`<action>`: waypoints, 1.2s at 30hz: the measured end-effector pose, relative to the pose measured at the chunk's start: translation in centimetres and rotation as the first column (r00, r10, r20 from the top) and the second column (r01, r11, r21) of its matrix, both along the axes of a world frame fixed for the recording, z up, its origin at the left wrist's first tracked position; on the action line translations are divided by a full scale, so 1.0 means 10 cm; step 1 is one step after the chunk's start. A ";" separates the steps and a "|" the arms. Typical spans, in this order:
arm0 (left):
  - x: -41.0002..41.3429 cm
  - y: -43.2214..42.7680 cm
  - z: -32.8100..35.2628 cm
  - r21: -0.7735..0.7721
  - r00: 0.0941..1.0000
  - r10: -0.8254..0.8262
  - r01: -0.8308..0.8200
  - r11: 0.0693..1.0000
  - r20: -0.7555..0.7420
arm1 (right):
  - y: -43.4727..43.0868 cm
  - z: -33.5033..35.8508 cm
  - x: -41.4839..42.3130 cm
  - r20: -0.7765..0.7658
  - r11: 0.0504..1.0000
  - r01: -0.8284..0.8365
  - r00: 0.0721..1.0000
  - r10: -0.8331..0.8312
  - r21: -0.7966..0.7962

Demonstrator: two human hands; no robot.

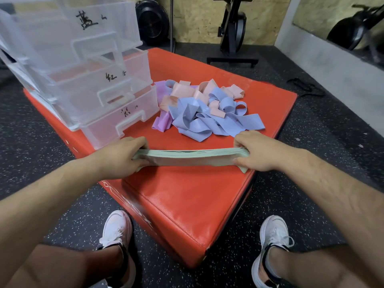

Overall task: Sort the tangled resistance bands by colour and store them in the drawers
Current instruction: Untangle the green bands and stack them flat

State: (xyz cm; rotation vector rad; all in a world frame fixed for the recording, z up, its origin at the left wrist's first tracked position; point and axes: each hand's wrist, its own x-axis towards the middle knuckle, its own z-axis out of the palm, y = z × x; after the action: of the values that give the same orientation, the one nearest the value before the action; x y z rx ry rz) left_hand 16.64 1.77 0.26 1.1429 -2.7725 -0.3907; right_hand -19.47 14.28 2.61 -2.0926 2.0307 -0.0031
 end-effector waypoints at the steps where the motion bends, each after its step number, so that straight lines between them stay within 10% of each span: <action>1: -0.02 -0.01 0.00 0.014 1.000 0.002 -0.002 1.000 0.005 | -0.01 0.00 0.03 -0.026 1.000 -0.005 1.000 0.005 -0.008; 17: -0.08 0.00 0.03 0.008 0.998 -0.045 0.045 0.999 0.049 | -0.08 0.13 0.26 -0.021 0.984 0.018 1.000 -0.015 0.179; 32: -0.11 0.09 0.19 0.088 0.997 -0.016 0.009 0.996 0.075 | -0.44 0.15 0.97 -0.111 0.981 -0.124 0.988 0.108 -0.150; 36: -0.18 0.19 0.30 0.033 1.000 0.010 -0.011 0.999 0.008 | -0.45 0.31 0.94 0.186 0.945 0.069 0.982 -0.009 -0.319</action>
State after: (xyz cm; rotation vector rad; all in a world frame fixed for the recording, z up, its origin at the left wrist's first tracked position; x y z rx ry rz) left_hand 14.86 3.63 3.31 1.1680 -2.7754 -0.4336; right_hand -10.04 9.79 5.74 -2.1380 2.0720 -0.5527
